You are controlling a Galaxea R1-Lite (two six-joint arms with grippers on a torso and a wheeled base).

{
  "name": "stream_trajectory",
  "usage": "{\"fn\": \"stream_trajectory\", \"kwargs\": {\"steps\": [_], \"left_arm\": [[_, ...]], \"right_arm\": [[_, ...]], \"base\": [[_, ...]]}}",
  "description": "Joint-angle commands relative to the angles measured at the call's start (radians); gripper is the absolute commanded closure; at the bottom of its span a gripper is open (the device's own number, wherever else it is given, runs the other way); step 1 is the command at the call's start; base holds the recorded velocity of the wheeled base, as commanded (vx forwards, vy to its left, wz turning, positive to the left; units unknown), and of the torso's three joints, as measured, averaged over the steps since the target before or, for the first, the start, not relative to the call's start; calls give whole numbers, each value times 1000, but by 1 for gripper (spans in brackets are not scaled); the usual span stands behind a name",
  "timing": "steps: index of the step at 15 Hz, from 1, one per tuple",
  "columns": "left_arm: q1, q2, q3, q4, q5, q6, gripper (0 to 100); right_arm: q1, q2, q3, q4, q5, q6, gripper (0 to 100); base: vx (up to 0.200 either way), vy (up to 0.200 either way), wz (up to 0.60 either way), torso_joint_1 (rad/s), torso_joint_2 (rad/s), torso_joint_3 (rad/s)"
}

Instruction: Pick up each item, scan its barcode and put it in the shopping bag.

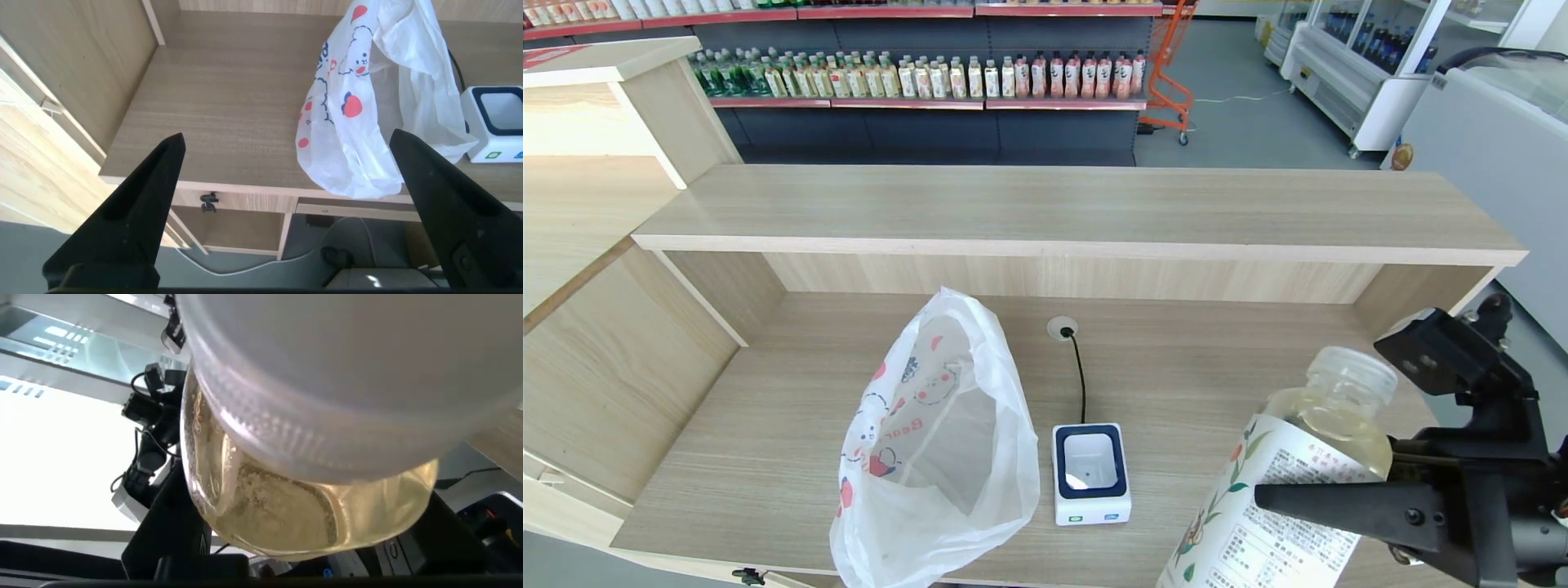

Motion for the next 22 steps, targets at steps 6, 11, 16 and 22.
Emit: {"fn": "stream_trajectory", "kwargs": {"steps": [6,11,16,22], "left_arm": [[0,0,0,0,0,0,0],[0,0,0,0,0,0,0],[0,0,0,0,0,0,0],[0,0,0,0,0,0,0]], "right_arm": [[4,-5,6,-1,-12,-21,100],[3,51,31,0,-58,-187,100],[1,41,32,0,-59,-188,100],[-7,4,46,8,-231,-345,100]], "base": [[0,0,0,0,0,0],[0,0,0,0,0,0],[0,0,0,0,0,0],[0,0,0,0,0,0]]}}
